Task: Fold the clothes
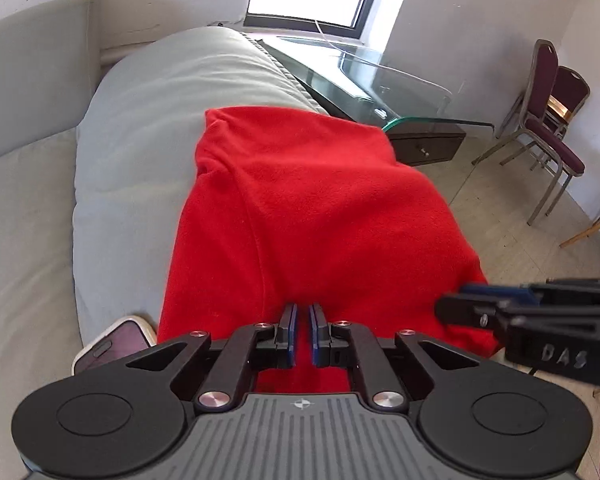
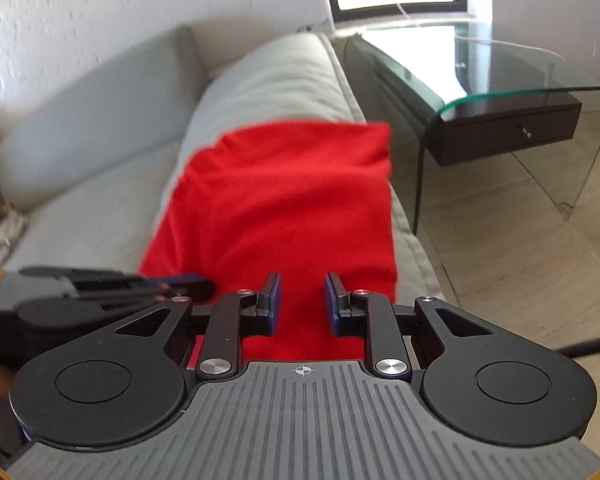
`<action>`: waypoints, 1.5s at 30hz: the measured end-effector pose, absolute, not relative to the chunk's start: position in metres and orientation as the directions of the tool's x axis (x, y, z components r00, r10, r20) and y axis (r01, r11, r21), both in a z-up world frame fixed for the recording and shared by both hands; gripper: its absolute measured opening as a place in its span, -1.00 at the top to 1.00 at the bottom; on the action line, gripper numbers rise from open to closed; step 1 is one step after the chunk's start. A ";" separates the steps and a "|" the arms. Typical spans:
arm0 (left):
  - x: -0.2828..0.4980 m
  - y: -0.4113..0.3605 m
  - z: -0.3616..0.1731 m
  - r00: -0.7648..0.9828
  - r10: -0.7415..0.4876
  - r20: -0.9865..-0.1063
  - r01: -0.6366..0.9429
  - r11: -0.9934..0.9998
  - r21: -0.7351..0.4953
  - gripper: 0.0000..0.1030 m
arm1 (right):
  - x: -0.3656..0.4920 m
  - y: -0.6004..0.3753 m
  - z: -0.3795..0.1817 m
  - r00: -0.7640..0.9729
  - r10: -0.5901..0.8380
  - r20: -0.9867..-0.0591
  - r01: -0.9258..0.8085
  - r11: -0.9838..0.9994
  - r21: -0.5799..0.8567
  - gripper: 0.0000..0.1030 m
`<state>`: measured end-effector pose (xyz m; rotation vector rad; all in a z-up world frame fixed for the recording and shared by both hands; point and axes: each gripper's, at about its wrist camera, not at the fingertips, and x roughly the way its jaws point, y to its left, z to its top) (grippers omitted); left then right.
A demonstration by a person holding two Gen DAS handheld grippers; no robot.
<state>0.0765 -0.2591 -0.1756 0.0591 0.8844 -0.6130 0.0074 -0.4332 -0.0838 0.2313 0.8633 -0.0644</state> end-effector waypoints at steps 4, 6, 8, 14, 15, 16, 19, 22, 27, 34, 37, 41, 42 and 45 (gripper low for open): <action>0.059 -0.249 -0.164 0.493 -0.473 -0.730 0.520 0.833 -0.189 0.82 | -0.014 -0.429 -0.078 0.646 0.015 -0.763 0.163 0.974 0.157 0.49; 0.051 -0.249 -0.160 0.504 -0.478 -0.719 0.516 0.834 -0.193 0.76 | -0.025 -0.426 -0.067 0.672 0.016 -0.740 0.168 0.970 0.173 0.46; 0.050 -0.255 -0.165 0.488 -0.469 -0.736 0.510 0.838 -0.196 0.63 | -0.026 -0.419 -0.069 0.665 0.011 -0.747 0.167 0.972 0.163 0.36; 0.039 -0.262 -0.180 0.373 -0.349 -0.859 0.494 0.859 -0.134 0.63 | -0.029 -0.404 -0.084 0.549 -0.017 -0.836 0.204 0.972 0.114 0.30; 0.035 -0.259 -0.177 0.364 -0.337 -0.868 0.489 0.862 -0.130 0.62 | -0.033 -0.403 -0.081 0.530 -0.001 -0.848 0.207 0.970 0.128 0.26; 0.032 -0.255 -0.171 0.364 -0.335 -0.869 0.478 0.868 -0.134 0.59 | -0.039 -0.404 -0.077 0.516 0.016 -0.856 0.214 0.966 0.147 0.18; 0.021 -0.245 -0.145 0.388 -0.338 -0.857 0.465 0.875 -0.134 0.17 | -0.058 -0.405 -0.055 0.508 0.065 -0.859 0.245 0.945 0.216 0.04; 0.010 -0.238 -0.111 0.431 -0.349 -0.832 0.466 0.876 -0.126 -0.24 | -0.074 -0.407 -0.021 0.548 0.119 -0.828 0.256 0.918 0.302 -0.21; -0.008 -0.229 -0.056 0.486 -0.359 -0.797 0.459 0.881 -0.117 -0.53 | -0.092 -0.401 0.042 0.615 0.114 -0.780 0.244 0.914 0.325 -0.42; -0.025 -0.227 -0.010 0.489 -0.378 -0.786 0.486 0.867 -0.114 -0.80 | -0.114 -0.389 0.116 0.658 0.034 -0.752 0.231 0.942 0.245 -0.61; -0.030 -0.229 0.003 0.466 -0.386 -0.796 0.508 0.854 -0.117 -0.82 | -0.115 -0.384 0.131 0.643 0.008 -0.765 0.239 0.948 0.211 -0.65; -0.032 -0.234 0.011 0.450 -0.372 -0.812 0.516 0.850 -0.103 -0.83 | -0.115 -0.382 0.139 0.615 0.007 -0.788 0.244 0.949 0.199 -0.66; -0.034 -0.235 0.013 0.453 -0.369 -0.812 0.516 0.851 -0.098 -0.83 | -0.116 -0.383 0.141 0.614 0.004 -0.790 0.247 0.949 0.197 -0.66; -0.037 -0.235 0.017 0.456 -0.364 -0.812 0.510 0.854 -0.097 -0.87 | -0.118 -0.383 0.145 0.612 -0.015 -0.791 0.258 0.949 0.181 -0.66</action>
